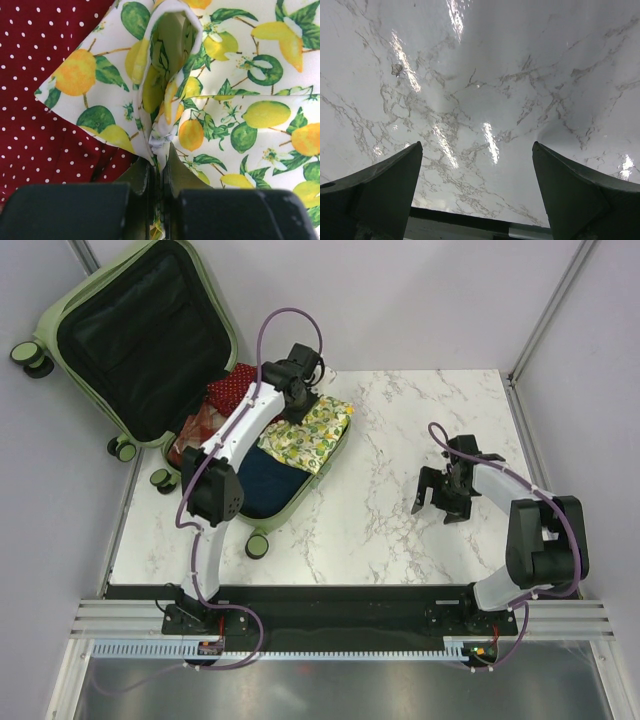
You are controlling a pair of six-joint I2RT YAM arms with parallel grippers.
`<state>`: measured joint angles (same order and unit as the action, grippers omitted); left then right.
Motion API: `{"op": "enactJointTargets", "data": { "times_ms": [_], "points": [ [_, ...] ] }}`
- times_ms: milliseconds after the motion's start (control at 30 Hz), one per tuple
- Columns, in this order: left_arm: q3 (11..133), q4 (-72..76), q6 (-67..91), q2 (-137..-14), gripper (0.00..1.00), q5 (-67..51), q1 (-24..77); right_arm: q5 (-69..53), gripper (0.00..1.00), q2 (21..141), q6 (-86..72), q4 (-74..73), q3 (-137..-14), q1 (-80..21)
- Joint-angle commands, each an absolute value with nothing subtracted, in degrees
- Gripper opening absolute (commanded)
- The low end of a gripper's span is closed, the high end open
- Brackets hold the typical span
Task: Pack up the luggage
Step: Place the clothes in the luggage.
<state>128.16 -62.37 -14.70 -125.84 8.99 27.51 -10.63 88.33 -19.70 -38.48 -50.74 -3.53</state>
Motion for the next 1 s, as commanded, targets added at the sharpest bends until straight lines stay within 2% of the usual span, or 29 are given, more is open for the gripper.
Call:
{"op": "enactJointTargets", "data": {
  "times_ms": [0, 200, 800, 967],
  "points": [
    [126.75, -61.17, -21.17, -122.35, 0.02, 10.81, 26.02, -11.25, 0.98, 89.12, -19.69, -38.93, -53.17, -3.51],
    [121.12, -59.50, -26.63, -118.57, 0.02, 8.71, 24.00, -11.34, 0.98, 89.65, -19.78, -39.02, -53.35, -3.51],
    [120.59, -57.66, -32.43, -116.11, 0.02, -9.92, 22.85, -12.13, 0.98, 89.83, -19.95, -39.20, -52.91, -4.66],
    [119.88, -57.66, -32.26, -116.45, 0.02, -10.11, 22.85, -12.22, 0.98, 90.26, -19.95, -39.20, -53.00, -5.10]
  ]
}}
